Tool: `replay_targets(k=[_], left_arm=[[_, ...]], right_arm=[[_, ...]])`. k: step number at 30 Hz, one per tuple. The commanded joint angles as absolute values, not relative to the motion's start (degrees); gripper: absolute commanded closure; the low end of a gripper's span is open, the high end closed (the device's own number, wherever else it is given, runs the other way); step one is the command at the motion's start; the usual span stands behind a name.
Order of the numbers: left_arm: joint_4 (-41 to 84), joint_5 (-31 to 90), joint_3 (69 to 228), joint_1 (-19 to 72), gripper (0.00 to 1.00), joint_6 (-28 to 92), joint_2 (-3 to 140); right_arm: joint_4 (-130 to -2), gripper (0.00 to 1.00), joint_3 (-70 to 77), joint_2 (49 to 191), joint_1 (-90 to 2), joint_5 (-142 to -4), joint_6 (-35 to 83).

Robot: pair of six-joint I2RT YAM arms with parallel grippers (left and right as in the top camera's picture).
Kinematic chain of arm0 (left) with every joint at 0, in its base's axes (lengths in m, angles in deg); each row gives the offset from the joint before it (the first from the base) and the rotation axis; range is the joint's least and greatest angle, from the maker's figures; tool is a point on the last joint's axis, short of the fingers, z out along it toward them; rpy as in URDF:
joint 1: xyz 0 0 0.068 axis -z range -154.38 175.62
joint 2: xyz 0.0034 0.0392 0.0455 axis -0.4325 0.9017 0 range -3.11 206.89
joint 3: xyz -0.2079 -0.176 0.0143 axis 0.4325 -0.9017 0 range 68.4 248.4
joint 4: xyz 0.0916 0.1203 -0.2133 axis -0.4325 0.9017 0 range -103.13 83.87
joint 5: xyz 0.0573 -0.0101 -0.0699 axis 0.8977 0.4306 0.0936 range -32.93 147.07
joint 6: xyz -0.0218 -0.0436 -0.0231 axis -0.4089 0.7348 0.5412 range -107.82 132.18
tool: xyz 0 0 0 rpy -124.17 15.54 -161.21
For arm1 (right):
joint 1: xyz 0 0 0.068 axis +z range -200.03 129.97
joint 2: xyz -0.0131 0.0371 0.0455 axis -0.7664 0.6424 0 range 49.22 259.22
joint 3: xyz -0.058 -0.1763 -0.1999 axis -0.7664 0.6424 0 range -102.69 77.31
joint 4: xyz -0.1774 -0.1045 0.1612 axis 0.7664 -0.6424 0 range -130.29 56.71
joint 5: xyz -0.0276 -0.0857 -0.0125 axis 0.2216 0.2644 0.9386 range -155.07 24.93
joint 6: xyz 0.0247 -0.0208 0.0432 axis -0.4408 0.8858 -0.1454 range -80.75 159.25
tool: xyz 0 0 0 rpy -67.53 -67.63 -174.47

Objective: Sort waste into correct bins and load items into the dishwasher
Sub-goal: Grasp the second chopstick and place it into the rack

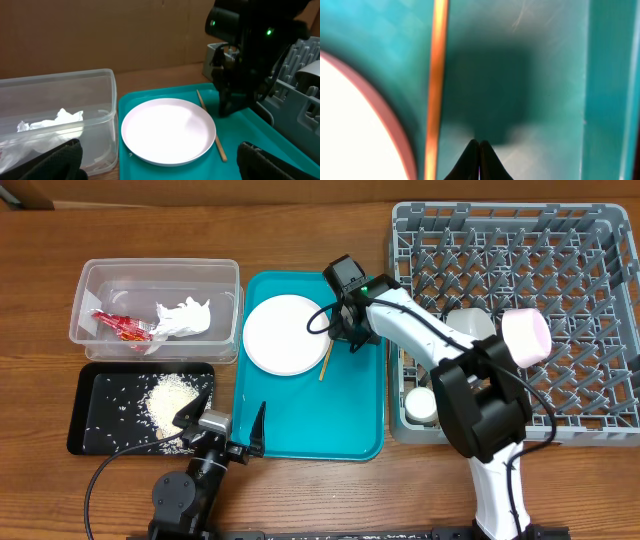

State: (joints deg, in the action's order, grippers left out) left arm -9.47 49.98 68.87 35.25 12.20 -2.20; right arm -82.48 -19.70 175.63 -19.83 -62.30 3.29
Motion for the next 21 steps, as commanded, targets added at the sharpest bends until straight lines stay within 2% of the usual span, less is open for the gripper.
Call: replay_targets(k=[1, 3, 5, 17, 19, 21], left_arm=[[-9.31, 49.98, 68.67, 34.97, 0.0, 12.17, -2.48], [-9.31, 49.98, 68.67, 34.97, 0.0, 12.17, -2.48], [-9.31, 49.98, 68.67, 34.97, 0.0, 12.17, -2.48], [-9.31, 49.98, 68.67, 34.97, 0.0, 12.17, -2.48], [-9.31, 49.98, 68.67, 34.97, 0.0, 12.17, -2.48], [-9.31, 49.98, 68.67, 34.97, 0.0, 12.17, -2.48]], right_arm=[[-81.0, 0.84, -20.08, 166.97, -19.79, -62.17, 3.66], [-79.38, 0.69, -20.08, 166.32, -19.79, -62.15, 3.64], [-78.13, 0.64, -20.05, 166.4, -19.92, -61.91, 3.66], [-72.3, 0.61, -19.88, 177.09, -20.16, -58.02, 3.62], [-72.43, 0.63, -19.86, 178.51, -20.16, -58.06, 3.62], [-73.63, 0.7, -19.83, 180.07, -19.97, -58.33, 3.59]])
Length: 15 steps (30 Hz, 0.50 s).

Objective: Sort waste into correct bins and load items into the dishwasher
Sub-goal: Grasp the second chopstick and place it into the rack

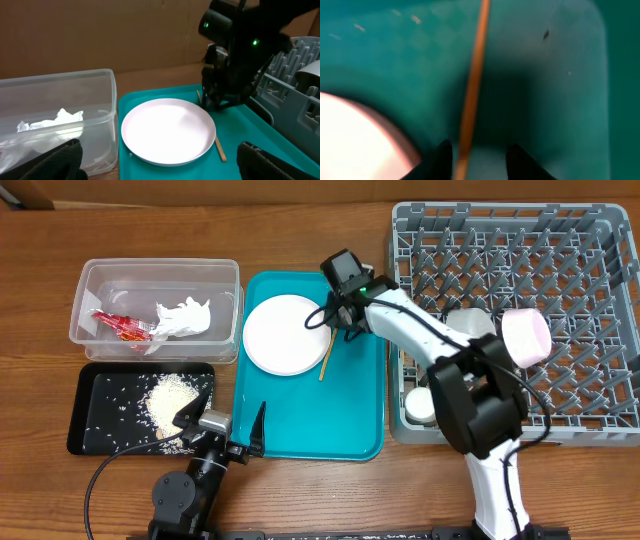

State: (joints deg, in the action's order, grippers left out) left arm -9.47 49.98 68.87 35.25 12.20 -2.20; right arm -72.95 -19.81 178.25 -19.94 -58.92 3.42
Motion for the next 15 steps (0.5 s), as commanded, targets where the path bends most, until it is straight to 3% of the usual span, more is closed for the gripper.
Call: replay_targets(k=[1, 7, 15], left_arm=[[-9.31, 49.98, 68.67, 34.97, 0.0, 12.17, -2.48], [-9.31, 49.98, 68.67, 34.97, 0.0, 12.17, -2.48], [-9.31, 49.98, 68.67, 34.97, 0.0, 12.17, -2.48]], right_arm=[[-74.55, 0.75, -19.83, 180.13, -19.86, -58.74, 3.55], [-80.89, 0.96, -19.86, 179.61, -19.99, -58.7, 1.08], [-82.68, 0.96, -19.97, 168.68, -19.44, -60.16, 9.3]])
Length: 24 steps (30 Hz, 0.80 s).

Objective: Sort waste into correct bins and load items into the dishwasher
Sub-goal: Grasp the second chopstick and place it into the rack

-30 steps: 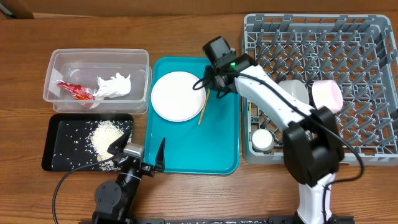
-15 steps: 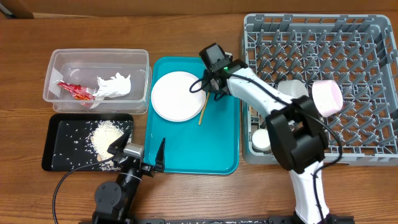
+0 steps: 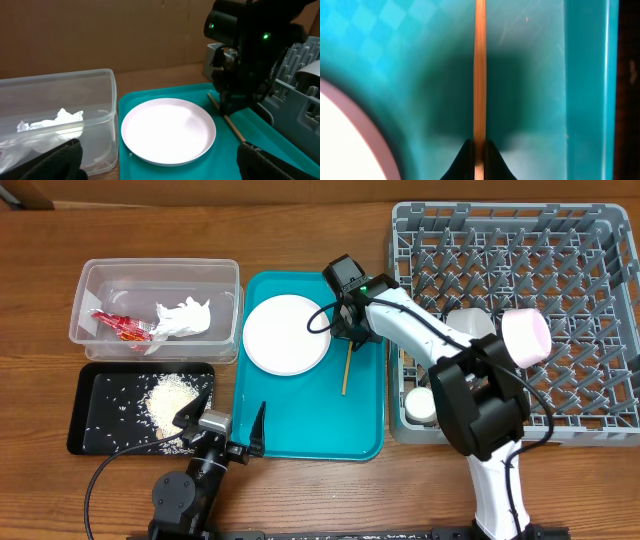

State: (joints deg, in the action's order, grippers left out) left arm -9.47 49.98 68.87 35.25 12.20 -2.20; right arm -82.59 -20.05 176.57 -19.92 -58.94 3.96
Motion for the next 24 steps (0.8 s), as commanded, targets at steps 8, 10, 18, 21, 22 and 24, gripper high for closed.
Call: replay_targets(k=[8, 10, 18, 21, 22, 24], left_arm=[[-9.31, 49.98, 68.67, 34.97, 0.0, 12.17, -2.48], [-9.31, 49.98, 68.67, 34.97, 0.0, 12.17, -2.48], [-9.31, 49.98, 68.67, 34.97, 0.0, 12.17, -2.48], [-9.31, 49.98, 68.67, 34.97, 0.0, 12.17, -2.48], [-9.31, 49.98, 68.67, 34.97, 0.0, 12.17, -2.48], [-9.31, 49.98, 68.67, 34.97, 0.0, 12.17, -2.48]], right_arm=[[-85.87, 0.96, -19.94, 152.0, -23.51, -56.86, 20.23], [-86.74, 0.96, -19.94, 151.52, -25.89, -56.69, 26.54], [-87.73, 0.85, -14.39, 155.67, -31.77, -56.75, 32.05], [-87.75, 0.78, -14.41, 155.7, -31.77, -58.02, 32.03], [-87.97, 0.73, -14.96, 155.28, -31.53, -58.67, 32.01], [-88.19, 0.6, -16.21, 154.3, -30.83, -61.89, 31.96]])
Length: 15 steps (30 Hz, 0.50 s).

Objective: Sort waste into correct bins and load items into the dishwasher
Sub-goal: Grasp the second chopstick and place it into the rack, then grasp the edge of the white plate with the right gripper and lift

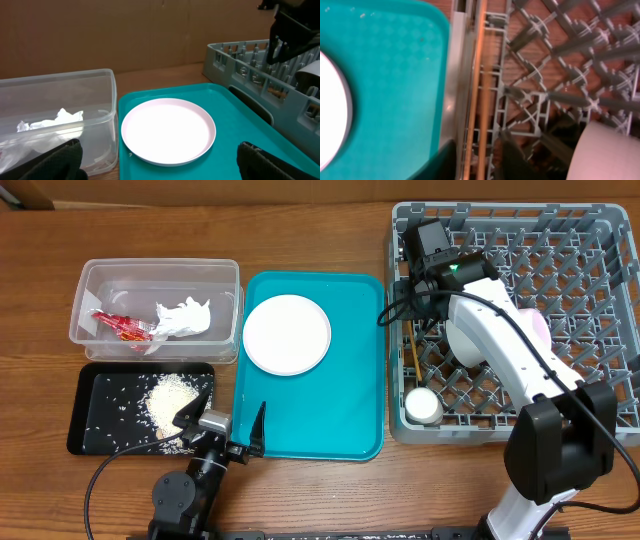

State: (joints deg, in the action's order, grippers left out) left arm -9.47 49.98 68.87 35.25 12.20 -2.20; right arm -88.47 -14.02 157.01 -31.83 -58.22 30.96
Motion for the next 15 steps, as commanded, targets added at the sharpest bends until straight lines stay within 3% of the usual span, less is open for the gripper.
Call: replay_targets(k=[1, 6, 15], left_arm=[[-9.31, 49.98, 68.67, 34.97, 0.0, 12.17, -2.48], [-9.31, 49.98, 68.67, 34.97, 0.0, 12.17, -2.48], [-9.31, 49.98, 68.67, 34.97, 0.0, 12.17, -2.48]], right_arm=[[-88.03, 0.59, -16.58, 153.68, -30.46, -64.25, 31.79], [-85.91, 0.53, -16.62, 152.83, -26.68, -79.48, 30.39], [-79.66, 0.51, -11.83, 160.79, -18.2, -71.9, 7.37]])
